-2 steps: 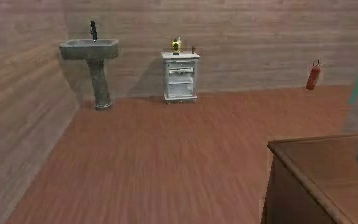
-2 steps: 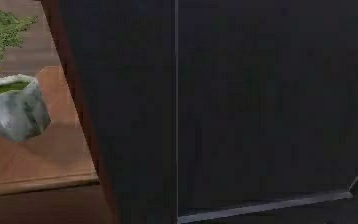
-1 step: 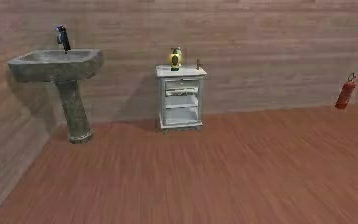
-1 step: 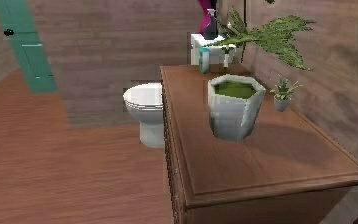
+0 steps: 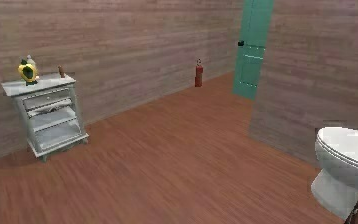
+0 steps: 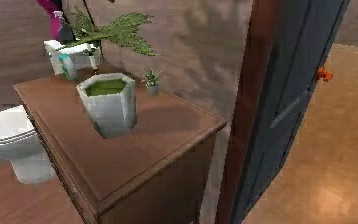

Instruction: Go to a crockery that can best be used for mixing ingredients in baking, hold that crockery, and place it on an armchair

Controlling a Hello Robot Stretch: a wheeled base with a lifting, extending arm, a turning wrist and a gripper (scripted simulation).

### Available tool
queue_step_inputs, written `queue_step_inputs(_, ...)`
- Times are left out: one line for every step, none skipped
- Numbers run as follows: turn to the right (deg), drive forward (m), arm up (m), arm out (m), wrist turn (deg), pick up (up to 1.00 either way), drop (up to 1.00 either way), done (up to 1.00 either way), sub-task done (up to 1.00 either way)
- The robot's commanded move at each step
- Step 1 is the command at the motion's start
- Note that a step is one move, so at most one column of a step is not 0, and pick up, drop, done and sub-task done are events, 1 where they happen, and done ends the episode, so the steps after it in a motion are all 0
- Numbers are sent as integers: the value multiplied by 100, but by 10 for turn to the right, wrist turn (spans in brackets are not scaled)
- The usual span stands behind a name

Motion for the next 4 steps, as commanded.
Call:
queue_step_inputs(0,20,0,0,0,0,0,0,0)
queue_step_inputs(90,0,0,0,0,0,0,0,0)
queue_step_inputs(0,100,0,0,0,0,0,0,0)
queue_step_inputs(30,0,0,0,0,0,0,0,0)
